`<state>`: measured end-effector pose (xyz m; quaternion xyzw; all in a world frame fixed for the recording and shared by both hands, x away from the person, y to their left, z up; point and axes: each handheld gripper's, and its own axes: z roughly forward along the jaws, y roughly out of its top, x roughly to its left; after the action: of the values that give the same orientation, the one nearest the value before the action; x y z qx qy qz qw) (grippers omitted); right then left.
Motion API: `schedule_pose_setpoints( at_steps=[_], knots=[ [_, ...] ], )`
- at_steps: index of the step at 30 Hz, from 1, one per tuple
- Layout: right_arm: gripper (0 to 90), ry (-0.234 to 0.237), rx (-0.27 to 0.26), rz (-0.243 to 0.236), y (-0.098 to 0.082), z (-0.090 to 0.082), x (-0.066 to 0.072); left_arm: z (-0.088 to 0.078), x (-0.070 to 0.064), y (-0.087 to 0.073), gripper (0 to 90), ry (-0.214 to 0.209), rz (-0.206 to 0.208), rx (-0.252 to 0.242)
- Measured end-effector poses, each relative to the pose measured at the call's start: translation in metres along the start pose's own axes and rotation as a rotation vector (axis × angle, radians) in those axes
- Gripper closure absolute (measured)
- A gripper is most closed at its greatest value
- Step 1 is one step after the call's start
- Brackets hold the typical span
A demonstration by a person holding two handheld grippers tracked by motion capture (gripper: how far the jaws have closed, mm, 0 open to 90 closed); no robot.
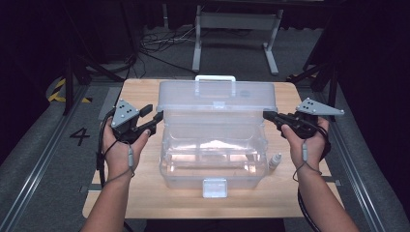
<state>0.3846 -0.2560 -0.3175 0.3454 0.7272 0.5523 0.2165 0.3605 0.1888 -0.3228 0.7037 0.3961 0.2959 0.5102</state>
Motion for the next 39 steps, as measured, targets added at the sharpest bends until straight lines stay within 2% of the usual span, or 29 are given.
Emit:
schedule_pose_setpoints(
  at_steps=[5,19,23,27,35,39],
  knots=[
    [90.0,0.000,0.000,0.003,0.000,0.000,0.000,0.005,-0.002,0.003,48.5,0.014,0.007,-0.016],
    [88.9,0.006,-0.002,0.016,0.001,0.002,0.001,0.018,-0.010,0.018,48.3,0.036,0.031,-0.049],
    [87.4,0.012,-0.003,0.019,0.001,0.001,0.002,0.025,-0.015,0.020,48.0,0.078,0.077,-0.047],
    [85.8,0.014,0.001,0.025,0.000,0.000,0.002,0.028,-0.017,0.021,47.0,0.102,0.100,-0.055],
    [81.2,0.015,0.000,0.045,-0.003,-0.008,0.001,0.029,-0.016,0.022,52.8,0.135,0.106,-0.051],
    [79.5,0.023,-0.007,0.054,-0.007,-0.011,0.002,0.030,-0.016,0.022,57.1,0.149,0.086,-0.060]
  ],
)
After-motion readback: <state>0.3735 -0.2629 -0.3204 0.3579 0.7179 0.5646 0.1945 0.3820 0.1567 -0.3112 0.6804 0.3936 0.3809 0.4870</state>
